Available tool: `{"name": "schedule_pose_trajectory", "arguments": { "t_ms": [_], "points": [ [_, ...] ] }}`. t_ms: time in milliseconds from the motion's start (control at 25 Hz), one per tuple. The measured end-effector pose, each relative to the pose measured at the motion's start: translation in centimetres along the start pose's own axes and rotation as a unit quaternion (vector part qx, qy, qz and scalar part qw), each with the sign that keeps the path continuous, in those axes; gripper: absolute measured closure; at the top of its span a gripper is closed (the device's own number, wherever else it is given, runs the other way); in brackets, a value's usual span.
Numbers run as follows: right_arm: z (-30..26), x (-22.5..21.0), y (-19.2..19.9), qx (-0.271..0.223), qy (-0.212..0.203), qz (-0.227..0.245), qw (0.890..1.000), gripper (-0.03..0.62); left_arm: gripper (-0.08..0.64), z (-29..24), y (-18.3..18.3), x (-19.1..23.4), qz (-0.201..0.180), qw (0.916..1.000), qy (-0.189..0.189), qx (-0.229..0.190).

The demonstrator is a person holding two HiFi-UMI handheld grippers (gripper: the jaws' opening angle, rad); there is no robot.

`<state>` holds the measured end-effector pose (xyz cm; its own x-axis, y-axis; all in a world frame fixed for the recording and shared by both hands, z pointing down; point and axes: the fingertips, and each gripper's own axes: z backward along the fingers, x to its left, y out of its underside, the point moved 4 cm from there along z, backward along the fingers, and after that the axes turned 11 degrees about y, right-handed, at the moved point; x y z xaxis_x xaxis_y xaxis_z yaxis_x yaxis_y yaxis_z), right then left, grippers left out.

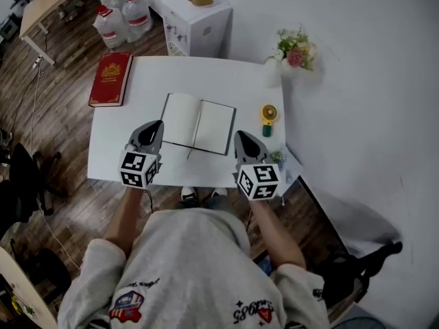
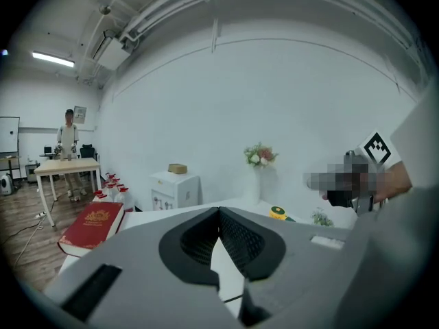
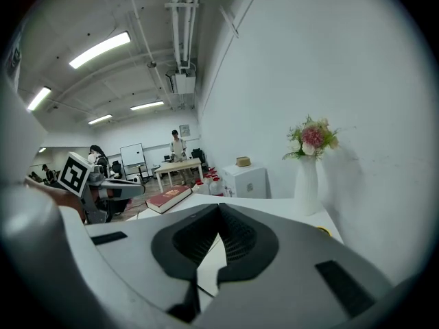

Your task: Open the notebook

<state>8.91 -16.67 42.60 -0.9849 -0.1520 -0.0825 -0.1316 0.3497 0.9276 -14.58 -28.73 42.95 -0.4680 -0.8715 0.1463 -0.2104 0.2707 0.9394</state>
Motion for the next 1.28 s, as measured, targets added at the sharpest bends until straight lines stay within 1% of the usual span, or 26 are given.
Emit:
{"name": "schedule_pose_trajectory", "arguments": {
  "t_ms": [200, 400, 720, 1280],
  "points": [
    [0.6, -0.7, -1.6, -0.030, 0.007, 0.001, 1.000, 0.601, 0.555, 0.4, -3.3, -0.6, -0.017, 0.9992, 0.009, -0.036],
    [0.7, -0.4, -3.2, -0.053, 0.007, 0.000, 0.999, 0.601, 0.555, 0.4, -5.0, -0.9, -0.025, 0.9985, 0.013, -0.047],
    [0.5, -0.2, -3.6, -0.058, 0.003, -0.006, 0.998, 0.601, 0.555, 0.0, -4.0, -1.0, -0.017, 0.9990, 0.018, -0.038],
    [1.0, 0.6, -3.6, -0.060, -0.001, 0.001, 0.998, 0.601, 0.555, 1.0, -3.8, -1.2, -0.013, 0.9985, 0.022, -0.049]
  ]
}}
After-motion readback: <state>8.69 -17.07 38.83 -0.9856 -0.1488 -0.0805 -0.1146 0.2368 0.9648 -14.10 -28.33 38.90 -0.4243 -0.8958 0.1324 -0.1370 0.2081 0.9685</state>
